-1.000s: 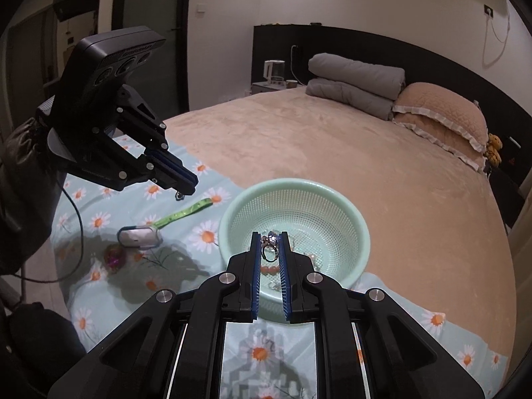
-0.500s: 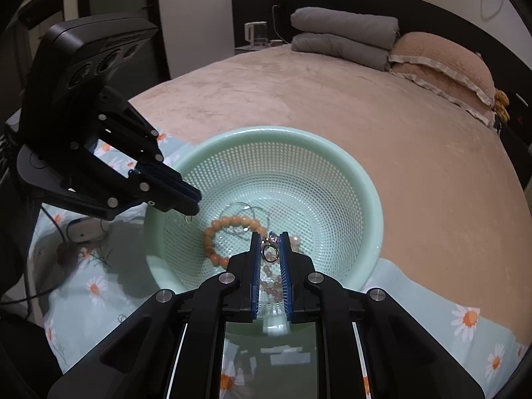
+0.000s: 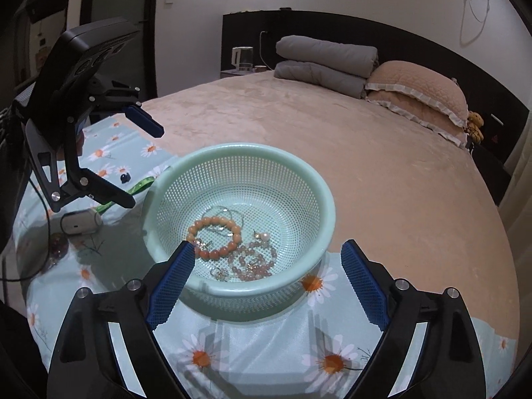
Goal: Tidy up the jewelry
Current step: 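Move both grippers back toward the gold heart charm and pearl pendant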
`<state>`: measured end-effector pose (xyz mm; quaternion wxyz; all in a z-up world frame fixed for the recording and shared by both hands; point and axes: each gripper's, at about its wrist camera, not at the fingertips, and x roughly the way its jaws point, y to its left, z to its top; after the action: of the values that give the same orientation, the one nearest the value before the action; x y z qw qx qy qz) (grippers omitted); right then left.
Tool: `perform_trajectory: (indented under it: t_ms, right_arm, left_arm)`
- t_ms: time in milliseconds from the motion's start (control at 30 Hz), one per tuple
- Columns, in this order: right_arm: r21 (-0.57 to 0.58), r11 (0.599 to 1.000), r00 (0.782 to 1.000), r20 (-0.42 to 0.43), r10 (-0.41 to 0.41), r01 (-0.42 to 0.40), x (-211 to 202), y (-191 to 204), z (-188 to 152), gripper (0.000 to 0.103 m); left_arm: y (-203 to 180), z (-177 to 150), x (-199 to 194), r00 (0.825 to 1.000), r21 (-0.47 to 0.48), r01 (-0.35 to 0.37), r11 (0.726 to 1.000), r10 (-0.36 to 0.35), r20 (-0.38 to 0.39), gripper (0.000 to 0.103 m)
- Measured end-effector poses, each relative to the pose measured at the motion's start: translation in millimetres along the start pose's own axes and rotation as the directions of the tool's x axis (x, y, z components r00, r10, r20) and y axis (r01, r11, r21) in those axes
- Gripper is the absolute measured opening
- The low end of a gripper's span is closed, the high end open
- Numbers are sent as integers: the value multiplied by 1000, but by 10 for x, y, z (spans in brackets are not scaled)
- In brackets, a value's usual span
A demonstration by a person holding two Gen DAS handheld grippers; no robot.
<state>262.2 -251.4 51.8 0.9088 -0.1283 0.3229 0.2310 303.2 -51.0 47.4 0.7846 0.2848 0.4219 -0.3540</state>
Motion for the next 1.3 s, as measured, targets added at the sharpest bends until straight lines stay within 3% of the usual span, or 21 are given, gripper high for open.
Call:
perform_trajectory:
  t_ms: [500,800,1067,1300]
  right_arm:
    - [-18,999,999,-6,37,-37,-389,274,-76,87]
    - [-14,999,999,-11,44,-44,-640,648,-212,87]
    - [-19,998,998,-8,55,-55,-729,1065,-375,87]
    - [44,999,1000,-4,19,-19,-439,1353,-730,87]
  left_arm:
    - [-356,-280,-476,998,62,-59,996,58,11,97]
    - [-555,-588,-714,998,65,-70,995,70,2,97]
    - [-768,-1069,-801,998,23,-62,998,63,-13,97]
    - [-1083,-1687,-540,998,5,-20,1000,20,-64,97]
